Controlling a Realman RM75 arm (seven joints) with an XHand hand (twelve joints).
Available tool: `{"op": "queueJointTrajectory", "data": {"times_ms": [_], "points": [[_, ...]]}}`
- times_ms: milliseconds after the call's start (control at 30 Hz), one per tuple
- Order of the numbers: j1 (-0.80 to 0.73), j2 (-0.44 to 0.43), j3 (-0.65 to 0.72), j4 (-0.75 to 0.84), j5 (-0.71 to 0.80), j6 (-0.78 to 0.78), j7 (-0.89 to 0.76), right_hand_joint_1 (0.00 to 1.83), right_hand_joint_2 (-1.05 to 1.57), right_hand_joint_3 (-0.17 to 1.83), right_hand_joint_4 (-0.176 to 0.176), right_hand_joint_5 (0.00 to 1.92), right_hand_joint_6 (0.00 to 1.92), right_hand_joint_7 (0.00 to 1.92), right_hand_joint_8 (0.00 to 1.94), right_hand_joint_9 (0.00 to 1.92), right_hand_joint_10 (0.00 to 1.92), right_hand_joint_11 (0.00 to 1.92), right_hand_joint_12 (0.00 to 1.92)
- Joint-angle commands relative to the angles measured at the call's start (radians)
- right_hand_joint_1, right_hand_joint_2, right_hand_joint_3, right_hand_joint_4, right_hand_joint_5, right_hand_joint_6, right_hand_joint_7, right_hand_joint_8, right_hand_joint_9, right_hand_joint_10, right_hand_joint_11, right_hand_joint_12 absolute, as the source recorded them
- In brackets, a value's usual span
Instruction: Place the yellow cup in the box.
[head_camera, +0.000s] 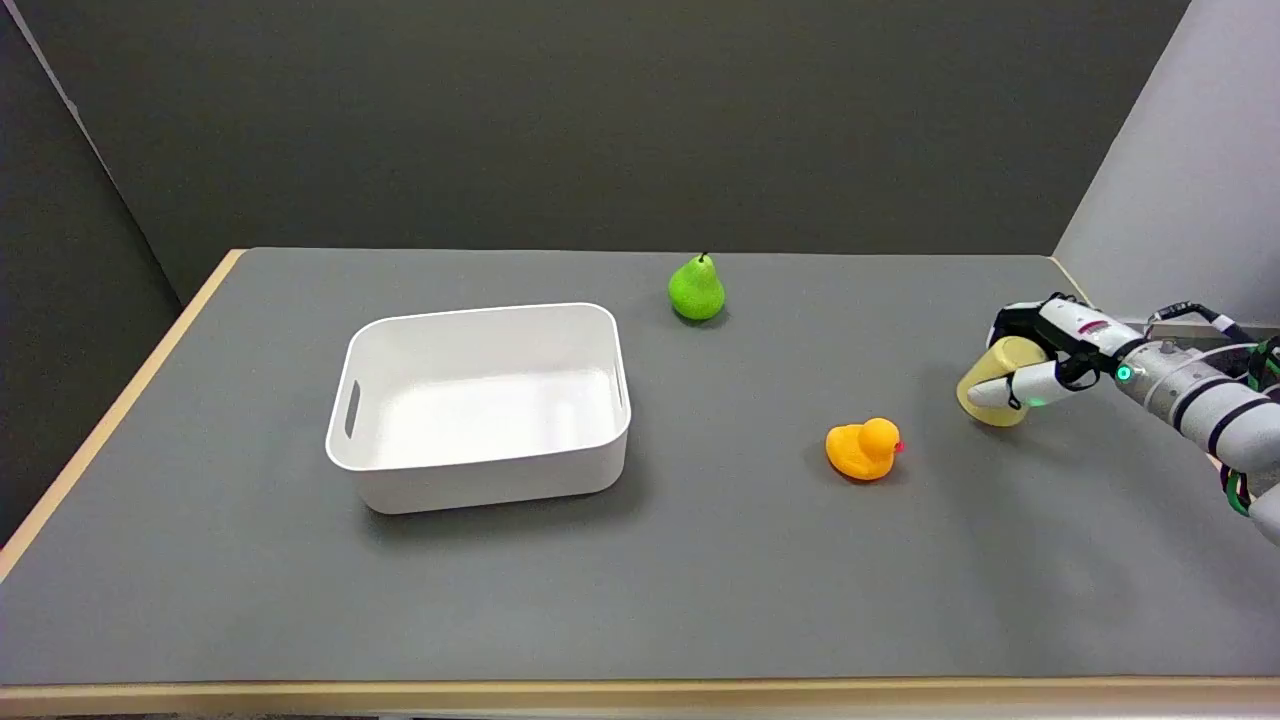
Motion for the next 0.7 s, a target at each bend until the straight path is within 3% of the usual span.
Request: {"op": "queueJointTrajectory", "data": {"times_ms": [33, 267, 400, 533, 700], "points": [[0.032, -0.046, 0.227, 0.171, -0.037, 0.142, 0.001, 1.33, 1.18, 0.14, -0.144, 0.57, 1.61, 0.79, 1.28, 0.76, 1.49, 0.82, 1.72], [0.070, -0.056, 0.271, 0.377, -0.029, 0.197, 0.001, 1.33, 1.18, 0.15, -0.143, 0.57, 1.61, 0.78, 1.28, 0.76, 1.49, 0.82, 1.72], [0.097, -0.057, 0.221, 0.512, -0.026, 0.166, 0.001, 1.33, 1.18, 0.15, -0.143, 0.57, 1.61, 0.78, 1.28, 0.76, 1.49, 0.82, 1.72], [0.231, -0.091, 0.005, 0.607, -0.037, 0.099, 0.001, 1.33, 1.18, 0.15, -0.143, 0.57, 1.61, 0.78, 1.28, 0.76, 1.49, 0.82, 1.72], [0.509, -0.225, -0.385, 0.577, -0.090, 0.049, 0.003, 1.33, 1.18, 0.15, -0.143, 0.57, 1.61, 0.78, 1.28, 0.75, 1.50, 0.82, 1.72]]}}
